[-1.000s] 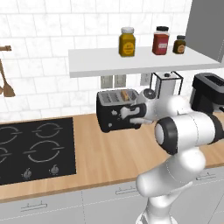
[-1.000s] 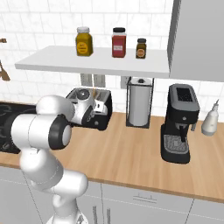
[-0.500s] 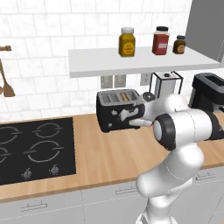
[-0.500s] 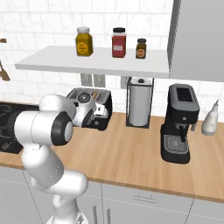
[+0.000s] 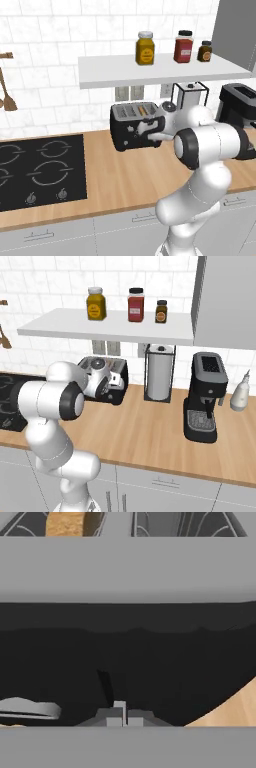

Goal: Start the toaster. Once the lever pops up, take the bread to the plate on the dining counter.

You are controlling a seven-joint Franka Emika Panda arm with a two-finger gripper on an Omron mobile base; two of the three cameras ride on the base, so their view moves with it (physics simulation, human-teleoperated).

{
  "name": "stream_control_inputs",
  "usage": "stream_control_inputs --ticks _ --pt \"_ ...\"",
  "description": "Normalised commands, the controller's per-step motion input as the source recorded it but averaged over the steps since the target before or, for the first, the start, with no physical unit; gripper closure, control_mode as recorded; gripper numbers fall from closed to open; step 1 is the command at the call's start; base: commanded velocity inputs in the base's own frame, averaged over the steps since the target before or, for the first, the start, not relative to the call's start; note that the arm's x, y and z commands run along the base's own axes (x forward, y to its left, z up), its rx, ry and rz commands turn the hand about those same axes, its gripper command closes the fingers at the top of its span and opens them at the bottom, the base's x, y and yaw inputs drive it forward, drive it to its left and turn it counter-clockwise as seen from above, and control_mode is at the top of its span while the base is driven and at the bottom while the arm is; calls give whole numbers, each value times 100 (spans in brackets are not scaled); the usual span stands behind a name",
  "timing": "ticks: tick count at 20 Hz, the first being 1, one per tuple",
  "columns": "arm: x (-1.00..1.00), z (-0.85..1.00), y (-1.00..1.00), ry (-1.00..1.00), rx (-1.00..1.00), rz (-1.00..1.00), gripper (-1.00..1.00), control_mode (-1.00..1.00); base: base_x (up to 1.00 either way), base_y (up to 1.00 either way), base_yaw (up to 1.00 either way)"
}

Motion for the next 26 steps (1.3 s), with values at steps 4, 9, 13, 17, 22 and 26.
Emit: stream_control_inputs --ticks 4,9,13,17,22,26 --pt "-11 6 -2 -1 0 0 100 -100 0 0 0" --pt "-21 29 -11 -5 0 0 100 -100 0 0 0" --pt "-25 48 0 -5 0 0 100 -100 0 0 0" --pt "-35 51 0 -6 0 0 100 -100 0 0 0" --pt "-37 39 0 -5 0 0 100 -100 0 0 0" --pt "-35 64 0 -3 0 0 100 -100 0 0 0"
